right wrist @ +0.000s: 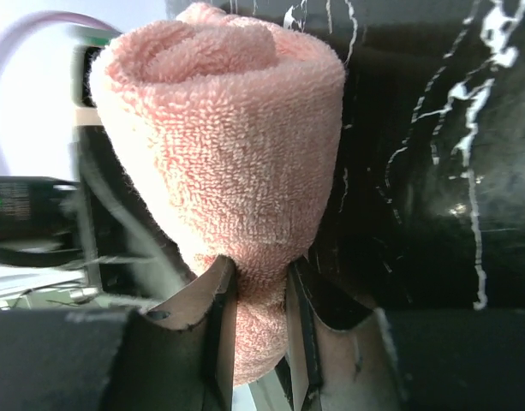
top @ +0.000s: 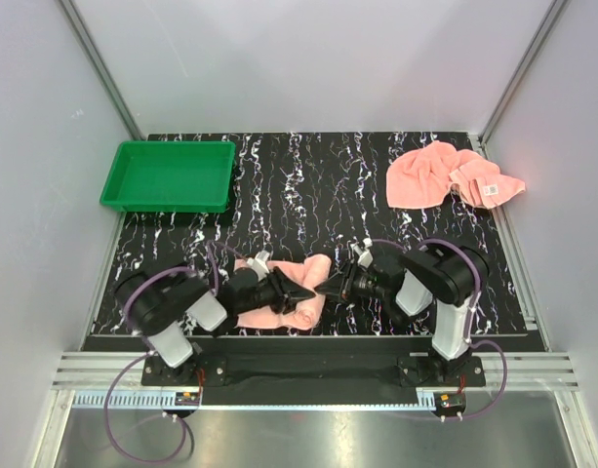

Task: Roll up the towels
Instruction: Roll the towel

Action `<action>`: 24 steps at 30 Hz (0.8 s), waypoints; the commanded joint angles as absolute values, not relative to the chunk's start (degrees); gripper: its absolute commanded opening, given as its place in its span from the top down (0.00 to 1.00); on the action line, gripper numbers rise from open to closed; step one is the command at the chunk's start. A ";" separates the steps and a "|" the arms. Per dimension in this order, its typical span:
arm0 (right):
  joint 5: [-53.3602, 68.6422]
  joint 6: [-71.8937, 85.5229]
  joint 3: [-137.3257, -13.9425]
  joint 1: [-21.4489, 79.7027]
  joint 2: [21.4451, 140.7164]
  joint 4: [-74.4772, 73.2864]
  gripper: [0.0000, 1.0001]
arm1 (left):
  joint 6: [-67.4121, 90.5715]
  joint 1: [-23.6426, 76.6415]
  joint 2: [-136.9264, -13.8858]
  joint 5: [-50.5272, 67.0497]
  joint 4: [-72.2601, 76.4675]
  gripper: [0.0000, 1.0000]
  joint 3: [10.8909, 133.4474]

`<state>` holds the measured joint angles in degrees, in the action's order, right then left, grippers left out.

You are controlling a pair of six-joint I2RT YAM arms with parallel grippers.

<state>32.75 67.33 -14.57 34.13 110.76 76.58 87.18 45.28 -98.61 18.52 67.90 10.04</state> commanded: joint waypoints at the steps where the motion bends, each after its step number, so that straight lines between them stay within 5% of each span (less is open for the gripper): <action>1: 30.50 61.11 -17.05 36.12 104.87 62.39 0.86 | 73.94 47.37 -87.56 21.54 46.01 0.62 16.07; 5: 26.21 51.00 -22.31 36.12 93.97 36.27 0.87 | 59.70 50.44 -77.36 9.98 12.60 0.49 26.96; 10: 20.05 38.26 -34.09 36.82 87.28 4.82 0.88 | 51.25 52.47 -73.92 0.46 -7.43 0.44 35.31; 17: 10.65 31.64 -43.67 40.51 88.50 -15.19 0.89 | 47.90 60.72 -73.91 -18.52 -18.62 0.42 42.35; 24: 4.75 29.88 -50.35 46.40 90.44 -22.40 0.89 | 49.56 67.22 -78.83 -24.07 -21.79 0.41 47.36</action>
